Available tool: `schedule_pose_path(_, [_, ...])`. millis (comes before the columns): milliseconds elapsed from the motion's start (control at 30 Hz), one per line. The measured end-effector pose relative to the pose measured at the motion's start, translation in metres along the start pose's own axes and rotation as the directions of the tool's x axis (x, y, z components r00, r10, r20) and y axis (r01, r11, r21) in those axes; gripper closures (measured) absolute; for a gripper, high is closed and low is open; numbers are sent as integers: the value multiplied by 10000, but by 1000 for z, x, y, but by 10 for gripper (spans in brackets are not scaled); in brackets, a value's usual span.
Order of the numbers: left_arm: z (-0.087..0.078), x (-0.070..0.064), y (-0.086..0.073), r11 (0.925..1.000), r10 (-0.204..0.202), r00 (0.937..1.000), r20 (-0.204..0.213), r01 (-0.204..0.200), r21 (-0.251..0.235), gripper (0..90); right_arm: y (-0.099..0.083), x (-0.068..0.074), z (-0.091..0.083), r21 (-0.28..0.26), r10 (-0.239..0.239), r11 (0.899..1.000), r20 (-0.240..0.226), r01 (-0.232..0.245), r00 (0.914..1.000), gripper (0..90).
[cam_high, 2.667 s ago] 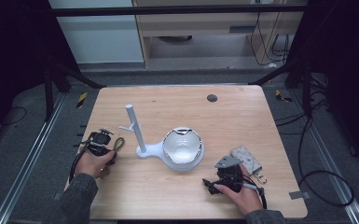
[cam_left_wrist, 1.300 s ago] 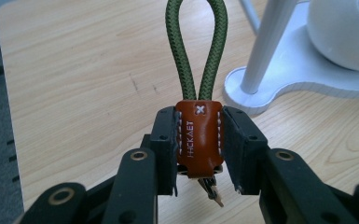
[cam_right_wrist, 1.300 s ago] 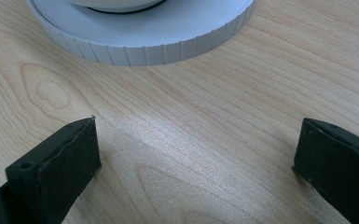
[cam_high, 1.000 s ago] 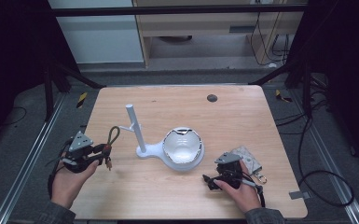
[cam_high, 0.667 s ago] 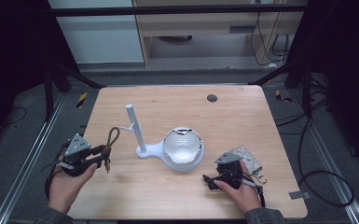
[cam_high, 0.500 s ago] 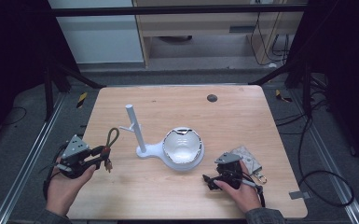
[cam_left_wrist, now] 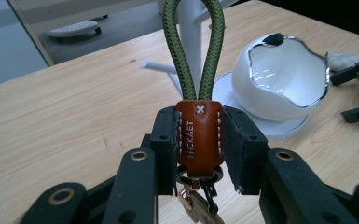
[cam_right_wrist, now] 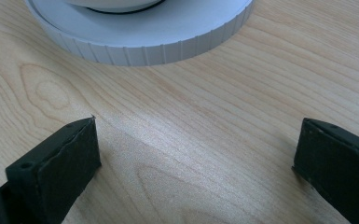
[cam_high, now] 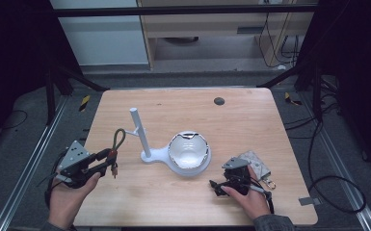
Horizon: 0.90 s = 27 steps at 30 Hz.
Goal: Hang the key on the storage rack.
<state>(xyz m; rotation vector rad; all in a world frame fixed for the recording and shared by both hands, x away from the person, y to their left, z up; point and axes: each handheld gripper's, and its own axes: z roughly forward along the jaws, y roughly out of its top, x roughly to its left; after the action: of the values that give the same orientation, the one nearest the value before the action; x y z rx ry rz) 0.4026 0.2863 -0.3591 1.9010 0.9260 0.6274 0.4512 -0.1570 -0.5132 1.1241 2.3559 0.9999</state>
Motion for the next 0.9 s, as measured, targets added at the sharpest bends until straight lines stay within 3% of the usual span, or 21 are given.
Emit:
schedule_pose_path(267, [5,-11,7,9997,242,9994,237,-242,-32,661,0,0,0,17,9,10000,15,-9,10000,2])
schedule_pose_path(900, [35,-18,11,9996,106,9996,268,-113,251,660,0,0,0,8,21,10000,36,-21,10000,3])
